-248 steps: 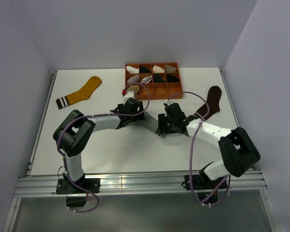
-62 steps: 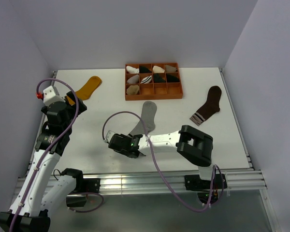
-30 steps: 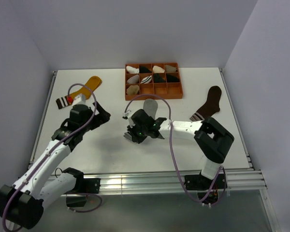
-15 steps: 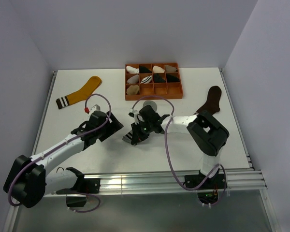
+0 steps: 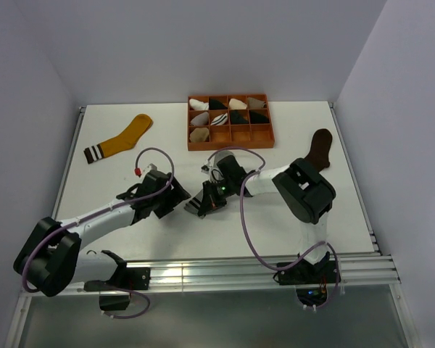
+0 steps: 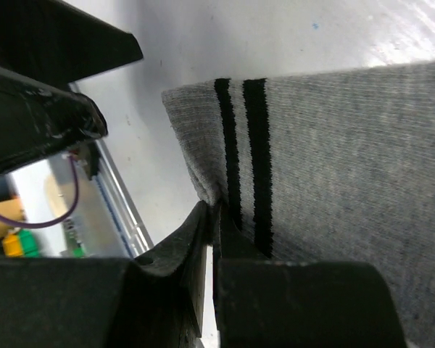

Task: Roll the socks
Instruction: Roll the sock at the center of the board.

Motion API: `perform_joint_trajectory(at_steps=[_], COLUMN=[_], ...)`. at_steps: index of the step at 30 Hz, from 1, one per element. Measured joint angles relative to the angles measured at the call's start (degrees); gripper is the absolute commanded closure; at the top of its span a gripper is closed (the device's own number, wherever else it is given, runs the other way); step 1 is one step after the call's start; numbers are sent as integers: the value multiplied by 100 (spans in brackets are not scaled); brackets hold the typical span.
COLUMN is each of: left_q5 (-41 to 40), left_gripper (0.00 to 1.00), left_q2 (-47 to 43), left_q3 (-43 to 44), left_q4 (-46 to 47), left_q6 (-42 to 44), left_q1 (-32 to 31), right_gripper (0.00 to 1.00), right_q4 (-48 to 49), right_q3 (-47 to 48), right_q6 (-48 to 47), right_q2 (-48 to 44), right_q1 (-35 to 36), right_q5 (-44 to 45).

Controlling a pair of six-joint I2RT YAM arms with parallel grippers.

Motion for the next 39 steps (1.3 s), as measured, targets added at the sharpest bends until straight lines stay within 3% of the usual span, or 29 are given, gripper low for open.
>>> perform_joint_trajectory(at_steps=[8, 14, 23, 24, 27, 31, 39], left_q5=[85, 138, 203, 216, 225, 225, 232], left_gripper=[18, 28, 60, 68, 83, 100, 100], left_q2=[435, 651, 1073, 1099, 1150, 1167, 1357], left_q3=[0, 4, 109, 109, 111, 175, 573], left_q4=[203, 546, 822, 817, 761, 629, 81], left_q6=[-116, -245, -382, -398, -431, -450, -424], left_q1=[-140, -203, -229, -229, -234, -240, -256], right_gripper=[100, 100, 97, 96, 91, 74, 54], right_q4=[286, 304, 323, 328, 330, 332, 269], right_q3=[-68, -68, -79, -81, -94, -190, -518], right_q6=[319, 337, 337, 337, 334, 280, -251], right_q2=[175, 179, 179, 179, 166, -31, -802], right_q1=[-201, -203, -205, -205, -203, -164, 284], right_q5=[-376, -380, -380, -378, -356, -79, 1263])
